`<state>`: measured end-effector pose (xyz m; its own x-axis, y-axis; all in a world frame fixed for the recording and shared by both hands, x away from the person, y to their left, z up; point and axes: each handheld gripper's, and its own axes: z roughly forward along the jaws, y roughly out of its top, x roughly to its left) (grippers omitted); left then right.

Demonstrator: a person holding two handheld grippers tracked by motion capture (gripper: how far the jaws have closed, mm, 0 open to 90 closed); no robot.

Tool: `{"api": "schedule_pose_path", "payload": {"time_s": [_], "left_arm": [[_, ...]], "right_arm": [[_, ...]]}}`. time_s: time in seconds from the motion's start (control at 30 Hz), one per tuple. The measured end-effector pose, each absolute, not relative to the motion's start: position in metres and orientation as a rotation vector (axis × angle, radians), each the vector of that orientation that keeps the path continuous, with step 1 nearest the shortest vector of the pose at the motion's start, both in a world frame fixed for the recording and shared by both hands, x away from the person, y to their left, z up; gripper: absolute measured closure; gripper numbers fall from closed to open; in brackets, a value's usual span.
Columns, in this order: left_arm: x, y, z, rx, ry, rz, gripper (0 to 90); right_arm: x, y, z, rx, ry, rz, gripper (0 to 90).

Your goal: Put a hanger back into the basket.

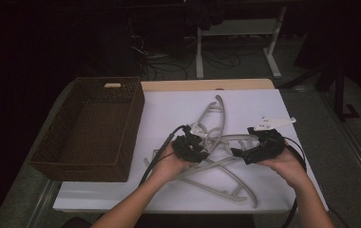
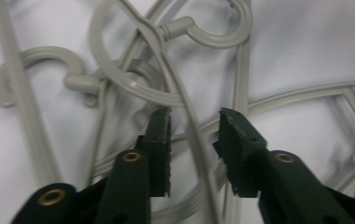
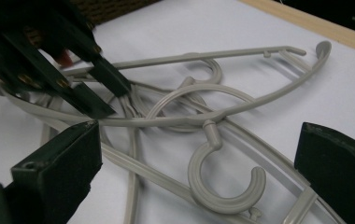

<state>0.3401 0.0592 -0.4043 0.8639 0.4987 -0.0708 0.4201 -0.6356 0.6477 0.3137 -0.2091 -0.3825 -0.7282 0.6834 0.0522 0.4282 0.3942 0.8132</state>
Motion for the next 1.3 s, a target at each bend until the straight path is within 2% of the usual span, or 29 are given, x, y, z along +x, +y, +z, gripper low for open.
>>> {"api": "schedule_pose_path", "payload": {"time_s": [0.2,0.43,0.7,0.83,1.07,1.3], "left_arm": [[0.346,0.097,-0.396,2.273,0.610,0.119,44.7],[0.350,0.133,-0.398,2.169,0.588,0.070,32.4],[0.347,0.151,-0.407,2.123,0.601,0.059,14.4],[0.346,0.157,-0.407,2.096,0.624,0.069,8.6],[0.344,0.160,-0.405,2.082,0.630,0.081,5.7],[0.344,0.160,-0.406,2.089,0.626,0.082,5.7]], "right_arm": [[0.324,-0.200,-0.386,1.011,2.376,1.205,0.5],[0.340,-0.189,-0.385,1.040,2.380,1.178,0.9],[0.375,-0.173,-0.387,1.165,2.379,1.084,8.4],[0.398,-0.166,-0.393,1.292,2.361,1.023,14.1],[0.440,-0.159,-0.412,1.551,2.307,0.874,30.7],[0.460,-0.152,-0.425,1.700,2.304,0.805,45.0]]}}
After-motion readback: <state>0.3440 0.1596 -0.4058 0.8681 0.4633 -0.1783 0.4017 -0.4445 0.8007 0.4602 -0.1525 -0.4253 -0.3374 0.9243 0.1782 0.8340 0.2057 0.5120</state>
